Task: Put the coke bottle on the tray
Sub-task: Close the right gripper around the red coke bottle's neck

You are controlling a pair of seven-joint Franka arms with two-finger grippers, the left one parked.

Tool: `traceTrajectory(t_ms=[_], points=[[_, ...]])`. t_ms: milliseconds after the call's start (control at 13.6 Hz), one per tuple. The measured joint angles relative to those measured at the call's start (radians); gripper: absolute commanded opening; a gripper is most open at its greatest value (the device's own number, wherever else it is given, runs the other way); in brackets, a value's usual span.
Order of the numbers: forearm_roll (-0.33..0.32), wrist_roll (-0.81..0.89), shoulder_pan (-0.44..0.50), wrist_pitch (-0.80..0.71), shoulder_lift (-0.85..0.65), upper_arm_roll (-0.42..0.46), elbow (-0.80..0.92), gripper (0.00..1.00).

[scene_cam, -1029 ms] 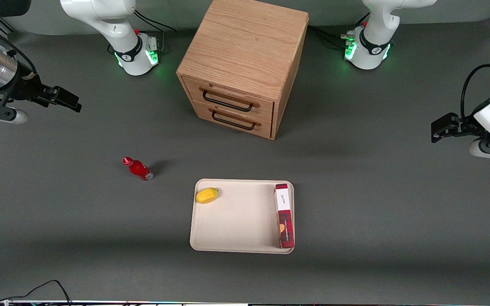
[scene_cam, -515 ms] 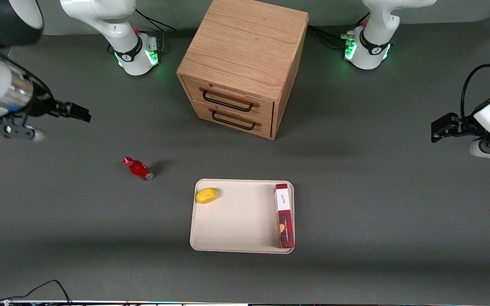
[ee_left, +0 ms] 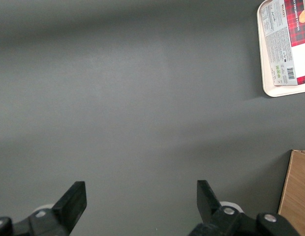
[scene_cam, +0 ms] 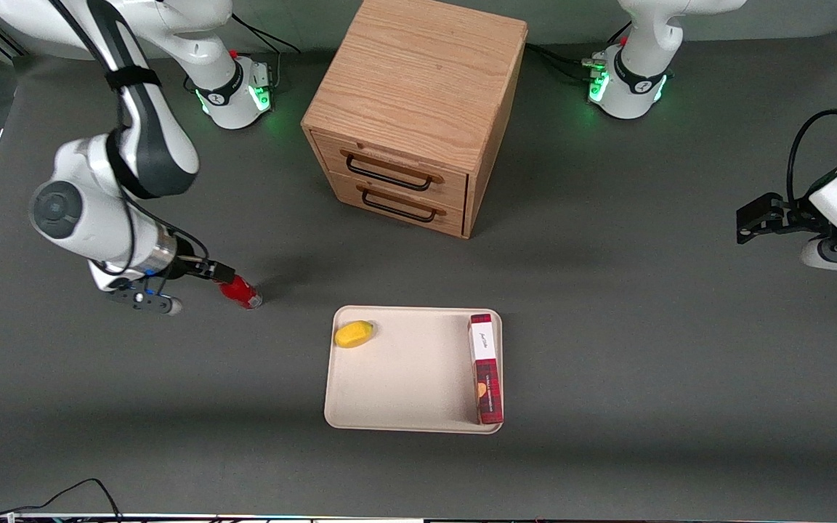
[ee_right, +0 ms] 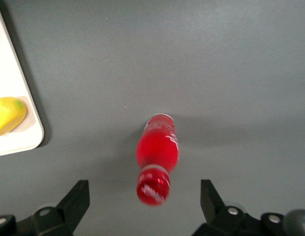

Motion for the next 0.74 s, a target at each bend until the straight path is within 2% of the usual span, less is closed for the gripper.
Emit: traceTrajectory(t_ms=[74,147,221,368,588,735], points=[[-0.003,0.0,0.001,0.048,0.01,0.0,-0.027,1.0],[-0.007,0.0,0.0,0.09,0.014,0.0,-0.052,0.59],[-0.008,0.0,0.0,0.129,0.015,0.0,-0.079,0.03],[-0.012,0.0,0.0,0.169,0.015,0.0,-0.111,0.0],[-0.066,0.001,0.0,0.171,0.012,0.012,-0.114,0.0],[-0.077,0.001,0.0,0.169,0.006,0.017,-0.113,0.0]])
